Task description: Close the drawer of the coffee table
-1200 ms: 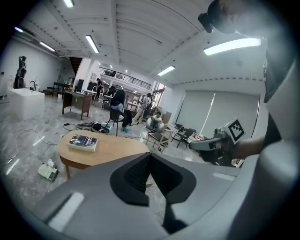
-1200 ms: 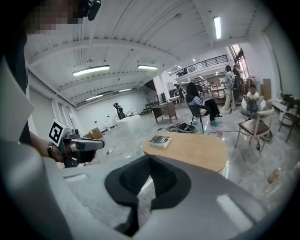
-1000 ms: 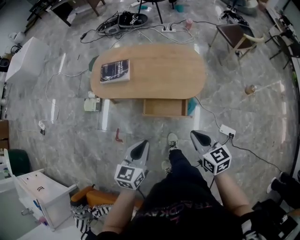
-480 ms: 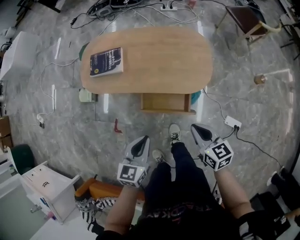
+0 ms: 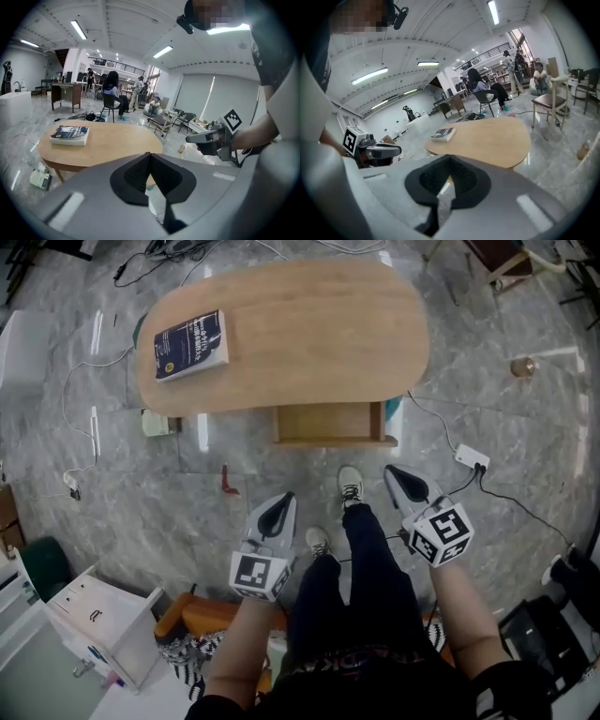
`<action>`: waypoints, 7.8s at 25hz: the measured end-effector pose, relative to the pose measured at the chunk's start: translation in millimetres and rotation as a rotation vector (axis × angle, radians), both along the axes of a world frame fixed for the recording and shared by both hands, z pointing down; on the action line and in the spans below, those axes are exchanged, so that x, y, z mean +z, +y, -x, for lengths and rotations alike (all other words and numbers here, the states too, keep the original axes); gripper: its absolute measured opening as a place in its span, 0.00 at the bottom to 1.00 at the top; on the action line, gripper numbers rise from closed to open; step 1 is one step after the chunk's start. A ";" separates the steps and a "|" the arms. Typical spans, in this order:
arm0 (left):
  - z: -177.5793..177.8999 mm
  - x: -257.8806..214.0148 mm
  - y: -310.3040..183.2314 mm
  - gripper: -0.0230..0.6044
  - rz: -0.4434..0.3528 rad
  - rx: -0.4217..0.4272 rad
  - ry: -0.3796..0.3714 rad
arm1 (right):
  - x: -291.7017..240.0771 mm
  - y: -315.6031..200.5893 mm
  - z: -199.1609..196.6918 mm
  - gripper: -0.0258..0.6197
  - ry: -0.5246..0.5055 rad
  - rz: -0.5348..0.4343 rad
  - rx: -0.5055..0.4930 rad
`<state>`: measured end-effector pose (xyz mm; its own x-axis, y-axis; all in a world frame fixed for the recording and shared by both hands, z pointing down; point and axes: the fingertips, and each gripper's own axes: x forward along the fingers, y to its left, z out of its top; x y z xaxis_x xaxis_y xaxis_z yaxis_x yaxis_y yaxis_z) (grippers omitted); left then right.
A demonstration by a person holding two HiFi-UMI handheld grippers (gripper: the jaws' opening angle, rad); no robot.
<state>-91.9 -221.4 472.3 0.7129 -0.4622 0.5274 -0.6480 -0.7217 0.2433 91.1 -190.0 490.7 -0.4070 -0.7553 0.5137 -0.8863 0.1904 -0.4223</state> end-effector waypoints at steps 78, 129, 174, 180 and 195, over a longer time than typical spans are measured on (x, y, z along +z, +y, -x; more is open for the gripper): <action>93.9 412.5 -69.5 0.33 -0.307 -0.026 0.039 | 401.0 49.7 -63.7 0.38 0.340 -0.174 0.266; 36.8 384.3 -192.0 0.27 -0.349 -0.266 0.004 | 382.3 -81.8 -123.3 0.37 0.390 -0.139 0.570; 45.5 285.0 -128.8 0.04 -0.086 -0.395 -0.178 | 268.4 -68.8 -67.2 0.04 0.328 0.079 0.402; 34.1 175.8 -88.3 0.04 -0.014 -0.388 -0.225 | 156.2 -67.7 -23.7 0.04 0.291 0.131 0.305; 27.5 -74.1 -28.1 0.04 -0.014 -0.371 -0.138 | -88.7 -56.0 39.5 0.04 0.221 0.006 0.095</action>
<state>-119.4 -249.6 398.2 0.4191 -0.6831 0.5982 -0.8913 -0.4352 0.1273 51.6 -246.0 402.0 -0.2115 -0.7815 0.5870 -0.9710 0.0996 -0.2172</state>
